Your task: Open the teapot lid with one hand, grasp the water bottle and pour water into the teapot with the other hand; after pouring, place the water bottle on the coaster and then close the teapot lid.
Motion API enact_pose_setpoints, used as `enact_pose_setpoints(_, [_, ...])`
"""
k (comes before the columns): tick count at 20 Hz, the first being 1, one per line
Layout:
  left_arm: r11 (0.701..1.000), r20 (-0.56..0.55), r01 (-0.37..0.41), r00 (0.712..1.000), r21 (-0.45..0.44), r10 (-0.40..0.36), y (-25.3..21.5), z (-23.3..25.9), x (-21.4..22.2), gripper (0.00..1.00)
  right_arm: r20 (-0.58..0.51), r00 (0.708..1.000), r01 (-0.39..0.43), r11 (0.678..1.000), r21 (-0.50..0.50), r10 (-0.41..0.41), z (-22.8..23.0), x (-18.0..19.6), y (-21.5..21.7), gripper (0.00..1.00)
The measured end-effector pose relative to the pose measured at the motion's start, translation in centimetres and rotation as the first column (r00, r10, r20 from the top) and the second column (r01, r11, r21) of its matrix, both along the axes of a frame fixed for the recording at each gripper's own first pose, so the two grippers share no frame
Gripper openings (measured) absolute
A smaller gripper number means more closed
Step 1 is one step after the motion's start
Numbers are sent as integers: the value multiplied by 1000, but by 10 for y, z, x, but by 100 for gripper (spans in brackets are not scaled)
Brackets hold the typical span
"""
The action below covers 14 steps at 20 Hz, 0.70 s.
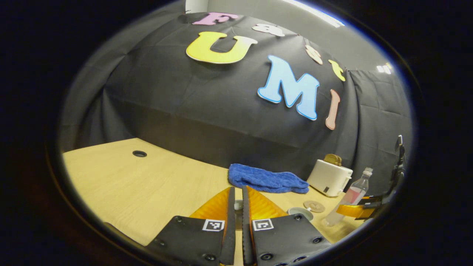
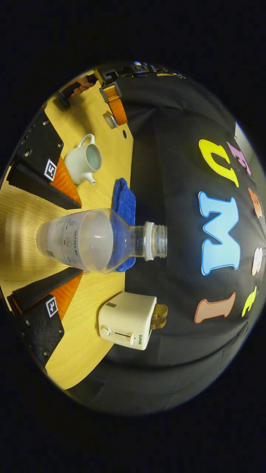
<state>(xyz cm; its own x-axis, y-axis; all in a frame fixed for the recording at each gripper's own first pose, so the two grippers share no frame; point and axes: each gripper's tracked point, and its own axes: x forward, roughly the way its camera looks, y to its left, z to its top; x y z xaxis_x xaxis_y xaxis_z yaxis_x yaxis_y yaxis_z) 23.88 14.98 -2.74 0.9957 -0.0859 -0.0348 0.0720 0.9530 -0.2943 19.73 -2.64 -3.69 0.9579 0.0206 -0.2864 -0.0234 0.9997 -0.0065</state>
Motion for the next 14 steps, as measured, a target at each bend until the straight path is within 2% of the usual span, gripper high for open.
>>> enact_pose_setpoints(6, [999,0,45,999,14,-45,-20,3,-2,17,62,997,42,999,7,-43,10,-34,-9,98])
enact_pose_setpoints(10, [996,17,68,997,61,-69,-37,16,-6,17,123,990,72,997,18,-73,25,-59,-14,97])
enact_pose_setpoints(11, [995,20,78,997,68,-80,-43,19,-6,13,138,988,70,997,11,-71,29,-63,-12,97])
enact_pose_setpoints(12, [993,20,86,996,83,-88,-51,20,-5,17,149,987,68,998,-2,-67,26,-62,-16,97])
enact_pose_setpoints(14, [986,5,103,995,129,-104,-69,19,-3,17,158,986,63,998,-23,-59,27,-65,-12,97])
